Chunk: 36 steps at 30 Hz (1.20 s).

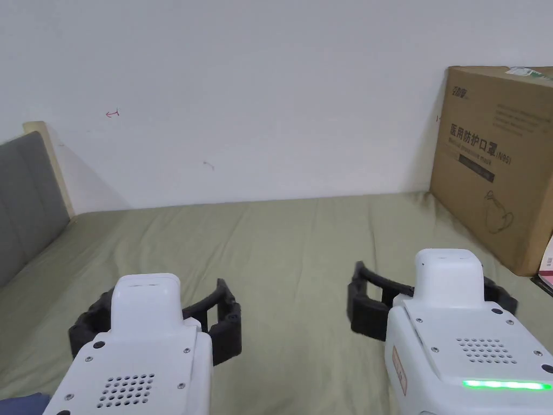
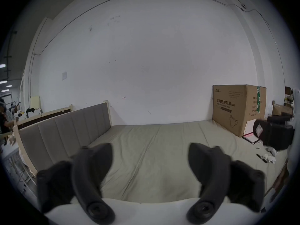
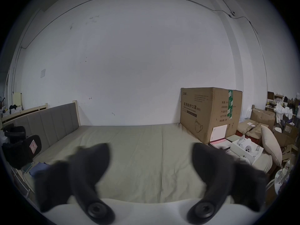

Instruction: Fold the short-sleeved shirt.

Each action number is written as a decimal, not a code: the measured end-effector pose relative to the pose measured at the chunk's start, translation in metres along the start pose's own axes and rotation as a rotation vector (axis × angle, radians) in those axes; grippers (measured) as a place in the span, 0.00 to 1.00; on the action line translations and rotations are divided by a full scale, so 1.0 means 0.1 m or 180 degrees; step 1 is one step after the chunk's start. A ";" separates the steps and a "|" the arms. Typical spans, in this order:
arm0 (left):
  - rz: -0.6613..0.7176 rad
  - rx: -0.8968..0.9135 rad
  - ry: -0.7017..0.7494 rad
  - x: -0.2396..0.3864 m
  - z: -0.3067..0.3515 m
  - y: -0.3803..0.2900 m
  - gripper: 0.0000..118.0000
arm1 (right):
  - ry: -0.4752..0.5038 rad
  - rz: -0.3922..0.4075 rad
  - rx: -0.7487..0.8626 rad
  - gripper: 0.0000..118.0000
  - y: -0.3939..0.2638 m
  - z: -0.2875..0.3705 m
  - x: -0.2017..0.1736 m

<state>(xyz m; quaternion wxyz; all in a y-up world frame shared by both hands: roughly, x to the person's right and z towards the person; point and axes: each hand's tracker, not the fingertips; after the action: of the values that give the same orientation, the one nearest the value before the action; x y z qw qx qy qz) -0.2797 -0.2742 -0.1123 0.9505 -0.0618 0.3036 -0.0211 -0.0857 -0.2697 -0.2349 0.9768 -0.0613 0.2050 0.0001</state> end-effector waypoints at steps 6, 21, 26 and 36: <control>0.0110 0.0125 -0.0230 -0.04 0.02 0.05 0.92 | -0.0047 -0.0006 0.0126 0.98 0.00 0.02 -0.01; 0.0051 -0.0142 -0.0054 0.03 -0.05 0.08 0.92 | -0.0042 0.0001 0.0029 0.98 -0.03 -0.07 0.02; 0.0156 -0.0277 0.0062 0.02 -0.08 0.09 0.92 | -0.0047 0.0034 0.0020 0.98 -0.03 -0.08 0.02; -0.0142 -0.0322 -0.0040 0.10 -0.08 0.01 0.92 | -0.0057 0.0062 -0.0011 0.98 -0.03 -0.08 0.01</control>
<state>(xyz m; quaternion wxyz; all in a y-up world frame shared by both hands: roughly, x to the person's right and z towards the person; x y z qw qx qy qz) -0.2759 -0.2753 -0.1250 0.9474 -0.1167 0.2969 -0.0265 -0.0873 -0.2741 -0.2419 0.9785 -0.0610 0.1969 0.0105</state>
